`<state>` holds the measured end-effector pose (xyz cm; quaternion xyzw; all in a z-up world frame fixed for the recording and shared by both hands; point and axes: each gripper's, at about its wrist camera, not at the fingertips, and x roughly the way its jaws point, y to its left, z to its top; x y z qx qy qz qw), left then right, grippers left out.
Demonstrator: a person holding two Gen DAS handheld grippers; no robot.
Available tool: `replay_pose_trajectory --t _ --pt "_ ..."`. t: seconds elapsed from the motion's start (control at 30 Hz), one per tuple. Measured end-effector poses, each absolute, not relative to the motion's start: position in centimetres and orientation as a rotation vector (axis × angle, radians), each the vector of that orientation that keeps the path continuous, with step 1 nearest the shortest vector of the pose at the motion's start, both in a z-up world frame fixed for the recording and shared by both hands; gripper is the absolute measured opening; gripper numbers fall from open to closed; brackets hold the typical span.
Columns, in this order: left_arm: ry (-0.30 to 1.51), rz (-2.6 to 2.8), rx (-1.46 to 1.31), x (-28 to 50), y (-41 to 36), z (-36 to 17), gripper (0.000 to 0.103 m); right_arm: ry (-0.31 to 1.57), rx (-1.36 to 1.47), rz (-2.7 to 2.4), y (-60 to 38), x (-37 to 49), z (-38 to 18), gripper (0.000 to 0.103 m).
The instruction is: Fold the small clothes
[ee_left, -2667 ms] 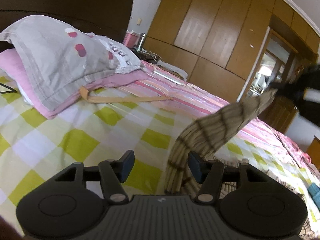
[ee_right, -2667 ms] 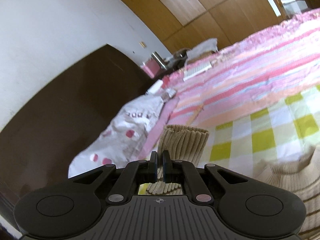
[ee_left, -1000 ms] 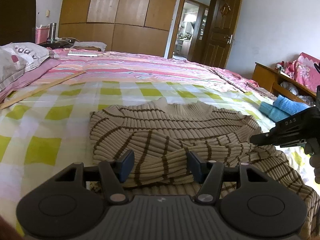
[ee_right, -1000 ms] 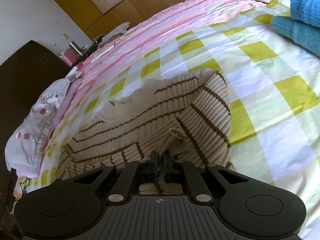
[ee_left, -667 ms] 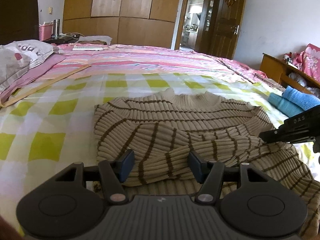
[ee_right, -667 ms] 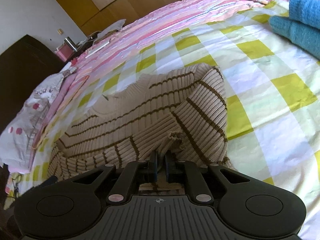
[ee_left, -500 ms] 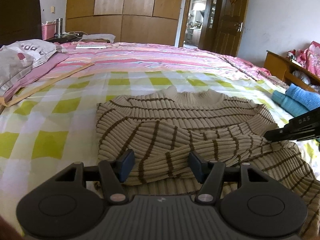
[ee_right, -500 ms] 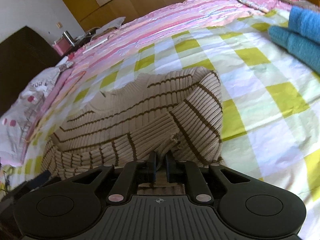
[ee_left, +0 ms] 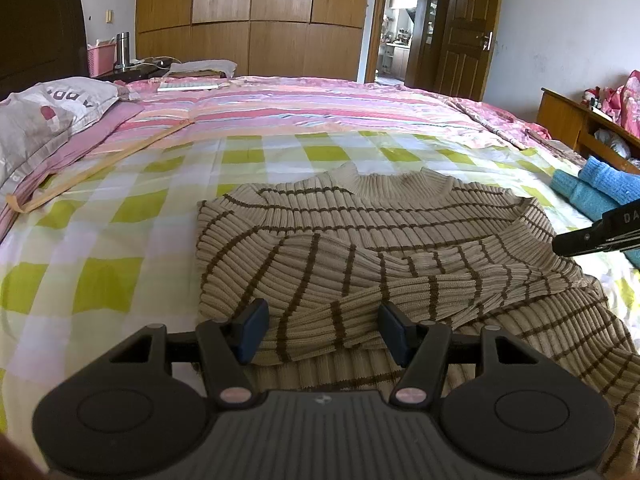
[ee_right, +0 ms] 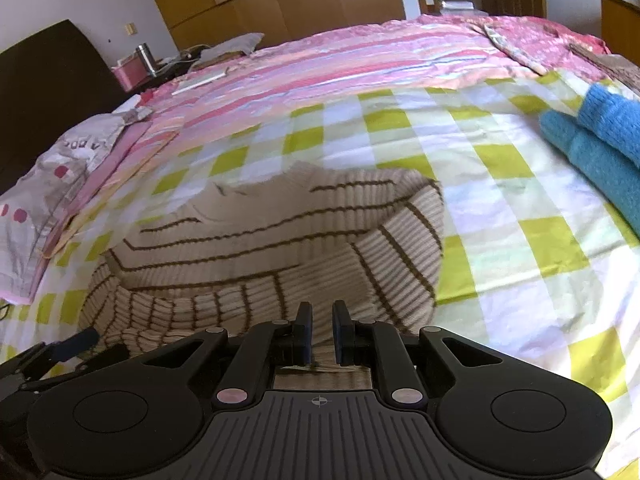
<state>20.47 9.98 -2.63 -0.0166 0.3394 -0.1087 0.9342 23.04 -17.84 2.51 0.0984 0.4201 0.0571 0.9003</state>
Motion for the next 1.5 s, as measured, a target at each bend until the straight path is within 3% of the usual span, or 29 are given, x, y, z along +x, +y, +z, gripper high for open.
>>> replay_pose_trajectory --t 0.47,0.77,1.07,1.5 --pt "0.699 -0.223 -0.06 20.3 10.5 -2.0 0.066 0.92 0.152 0.217 -13.4 24.7 0.4 0.014" --pt "0.597 -0.225 -0.215 19.8 13.1 -0.4 0.066 0.931 0.1 0.269 -14.0 23.3 0.4 0.013" --pt "0.688 -0.177 -0.029 21.3 10.3 -2.9 0.067 0.91 0.08 0.255 -14.7 22.5 1.0 0.014" --pt "0.687 -0.174 -0.033 21.1 10.3 -3.2 0.07 0.904 0.155 0.171 -17.0 23.8 -0.3 0.014"
